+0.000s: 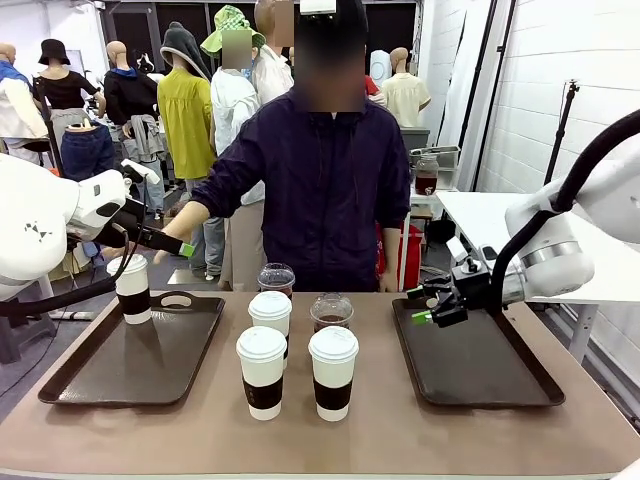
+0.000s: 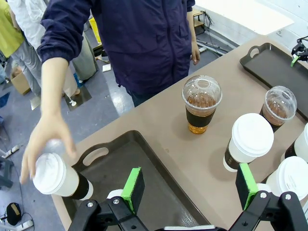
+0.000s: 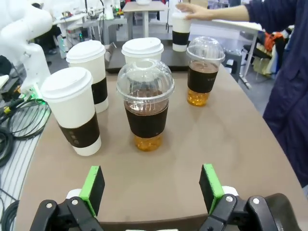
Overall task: Distribute the coffee onto the tray.
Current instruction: Pick up one iced Americano and place it on the right Handle tray.
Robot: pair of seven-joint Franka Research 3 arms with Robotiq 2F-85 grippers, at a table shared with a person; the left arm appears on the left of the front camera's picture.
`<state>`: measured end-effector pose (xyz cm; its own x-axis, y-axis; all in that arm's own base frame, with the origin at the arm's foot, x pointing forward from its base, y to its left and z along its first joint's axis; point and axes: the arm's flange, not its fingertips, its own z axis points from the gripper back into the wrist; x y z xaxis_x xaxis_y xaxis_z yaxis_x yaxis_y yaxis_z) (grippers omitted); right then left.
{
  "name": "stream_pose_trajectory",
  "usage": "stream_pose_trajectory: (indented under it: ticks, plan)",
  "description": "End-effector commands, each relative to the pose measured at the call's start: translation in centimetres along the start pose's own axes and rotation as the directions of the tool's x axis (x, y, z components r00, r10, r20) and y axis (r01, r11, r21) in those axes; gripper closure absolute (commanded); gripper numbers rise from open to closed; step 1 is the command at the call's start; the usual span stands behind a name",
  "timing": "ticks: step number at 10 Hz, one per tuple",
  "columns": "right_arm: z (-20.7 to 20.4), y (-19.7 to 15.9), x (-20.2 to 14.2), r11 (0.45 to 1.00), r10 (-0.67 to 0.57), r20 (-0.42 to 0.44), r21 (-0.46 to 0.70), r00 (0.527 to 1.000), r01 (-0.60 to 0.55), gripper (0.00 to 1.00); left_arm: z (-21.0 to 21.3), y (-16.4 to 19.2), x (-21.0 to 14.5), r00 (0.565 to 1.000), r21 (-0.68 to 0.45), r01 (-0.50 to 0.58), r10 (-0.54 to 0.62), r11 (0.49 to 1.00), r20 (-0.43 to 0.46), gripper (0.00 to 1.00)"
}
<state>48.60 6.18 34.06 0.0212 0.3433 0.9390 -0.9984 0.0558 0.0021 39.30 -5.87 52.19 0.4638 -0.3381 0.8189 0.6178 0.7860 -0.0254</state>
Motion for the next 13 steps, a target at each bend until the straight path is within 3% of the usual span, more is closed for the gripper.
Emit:
stream_pose_trajectory:
  ticks: [1,6,13]
  plan:
    - [-1.2,-1.4,-1.1,0.999,0.024,0.076,-0.027,0.997,-0.022,0.0,0.1,0.1,-0.1,1.0,-0.002,-0.002,0.002,1.0,-0.004,0.0]
    - [-5.1,-2.8,-2.8,1.0,-0.009,0.145,0.006,0.989,0.008,0.0,0.1,0.1,-0.1,1.0,-0.002,-0.002,0.002,1.0,-0.004,0.0]
    - [-4.8,-2.4,-2.9,1.0,-0.031,0.116,0.01,0.993,0.03,0.0,0.1,0.1,-0.1,1.0,-0.002,-0.002,0.002,1.0,-0.004,0.0]
